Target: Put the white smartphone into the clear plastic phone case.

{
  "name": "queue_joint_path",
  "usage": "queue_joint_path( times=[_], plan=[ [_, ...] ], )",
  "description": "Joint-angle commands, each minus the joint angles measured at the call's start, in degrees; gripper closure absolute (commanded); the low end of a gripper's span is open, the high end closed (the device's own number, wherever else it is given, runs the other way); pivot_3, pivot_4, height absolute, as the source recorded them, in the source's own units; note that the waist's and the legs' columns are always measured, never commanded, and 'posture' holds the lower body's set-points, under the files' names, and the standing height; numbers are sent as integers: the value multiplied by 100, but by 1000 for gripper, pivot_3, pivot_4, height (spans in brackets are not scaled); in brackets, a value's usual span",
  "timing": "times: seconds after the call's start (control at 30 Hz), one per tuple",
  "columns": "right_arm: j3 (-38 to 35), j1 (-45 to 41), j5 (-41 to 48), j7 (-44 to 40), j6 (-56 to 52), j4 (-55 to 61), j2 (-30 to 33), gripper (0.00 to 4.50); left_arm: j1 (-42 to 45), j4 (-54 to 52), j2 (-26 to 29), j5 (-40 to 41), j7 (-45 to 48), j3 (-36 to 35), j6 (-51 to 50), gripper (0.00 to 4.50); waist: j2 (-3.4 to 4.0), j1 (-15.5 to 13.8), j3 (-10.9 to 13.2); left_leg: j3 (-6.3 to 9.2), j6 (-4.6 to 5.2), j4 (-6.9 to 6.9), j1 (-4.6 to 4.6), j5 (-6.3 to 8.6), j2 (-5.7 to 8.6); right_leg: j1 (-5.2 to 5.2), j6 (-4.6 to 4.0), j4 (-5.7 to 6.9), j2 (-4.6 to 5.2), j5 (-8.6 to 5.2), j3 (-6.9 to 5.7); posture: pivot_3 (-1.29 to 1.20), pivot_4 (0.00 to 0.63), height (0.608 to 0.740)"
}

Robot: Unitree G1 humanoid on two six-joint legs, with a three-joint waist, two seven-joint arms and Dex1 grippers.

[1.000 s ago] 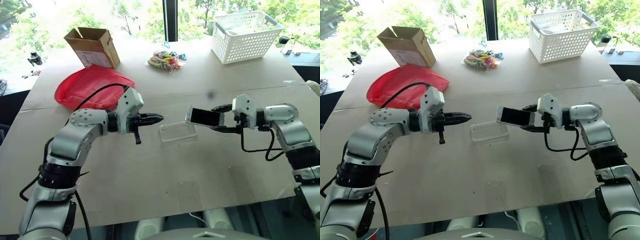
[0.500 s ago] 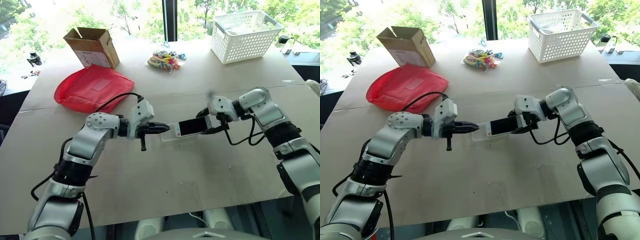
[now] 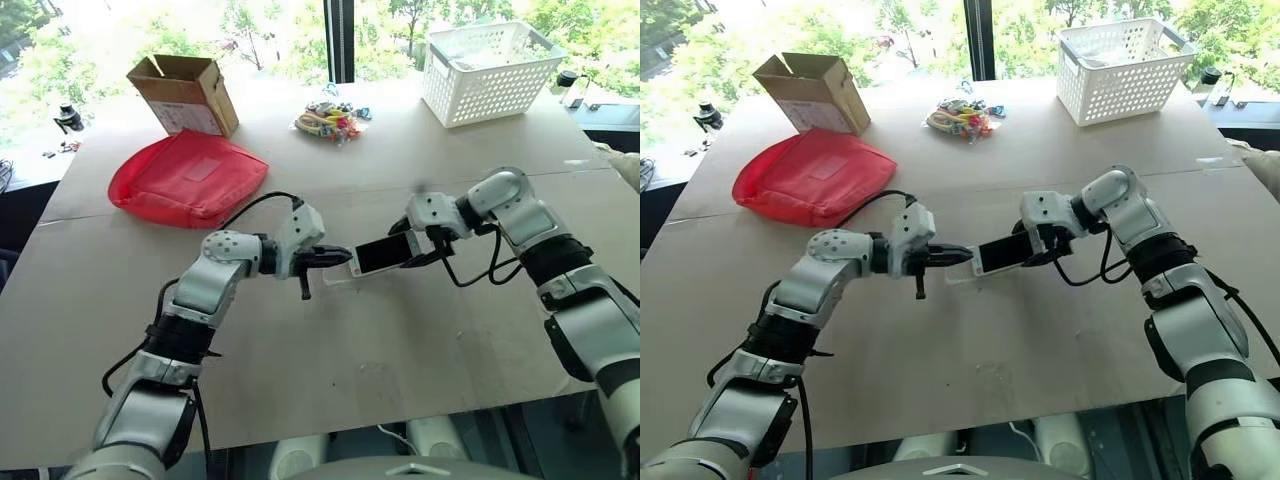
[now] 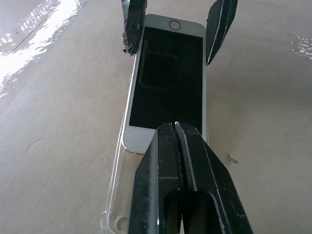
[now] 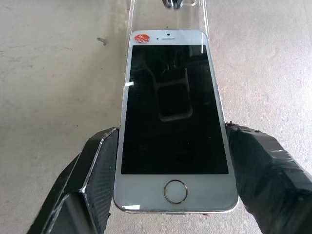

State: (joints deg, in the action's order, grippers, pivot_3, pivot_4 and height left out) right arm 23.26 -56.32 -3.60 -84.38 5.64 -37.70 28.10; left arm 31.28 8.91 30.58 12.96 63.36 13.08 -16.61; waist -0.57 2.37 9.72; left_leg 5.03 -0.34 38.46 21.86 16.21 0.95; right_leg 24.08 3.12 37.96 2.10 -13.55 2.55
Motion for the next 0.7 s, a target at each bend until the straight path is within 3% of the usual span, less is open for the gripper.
queue_joint_path(
  times=[0.03, 0.53, 0.63, 0.67, 0.7],
  plan=[
    [22, -46, -22, -159, 113, 55, -43, 1602, 155, 271, -155, -260, -195, 93, 173, 4467, 0, 3, 0, 0, 0, 0, 0, 0, 0, 0, 0, 0, 0, 0, 0, 0, 150, 740],
    [-33, -110, -68, -9, -141, -32, -228, 1602, 43, 1035, -313, -1079, -207, 712, 262, 4467, 19, 5, -19, 2, 21, 4, -24, 12, 1, -22, 0, 9, -1, 0, 1, 0, 150, 740],
    [-85, -117, -70, 98, -81, 4, -220, 782, -29, 993, -334, -1114, -178, 764, 266, 4500, 21, -9, -23, 8, 22, 6, -36, 13, 3, -40, 0, 7, 0, 0, -3, 0, 150, 740],
    [-97, -110, -59, 106, -96, 39, -208, 240, -54, 963, -337, -1120, -166, 773, 264, 4500, 21, -10, -24, 10, 22, 6, -36, 13, 4, -42, 0, 6, 0, 0, -4, 0, 150, 740],
    [-123, -107, -27, 109, -145, 93, -193, 71, -77, 937, -336, -1125, -151, 782, 259, 4500, 22, -10, -25, 10, 23, 6, -36, 13, 5, -42, 0, 6, 1, 0, -4, 0, 150, 740]
  ],
)
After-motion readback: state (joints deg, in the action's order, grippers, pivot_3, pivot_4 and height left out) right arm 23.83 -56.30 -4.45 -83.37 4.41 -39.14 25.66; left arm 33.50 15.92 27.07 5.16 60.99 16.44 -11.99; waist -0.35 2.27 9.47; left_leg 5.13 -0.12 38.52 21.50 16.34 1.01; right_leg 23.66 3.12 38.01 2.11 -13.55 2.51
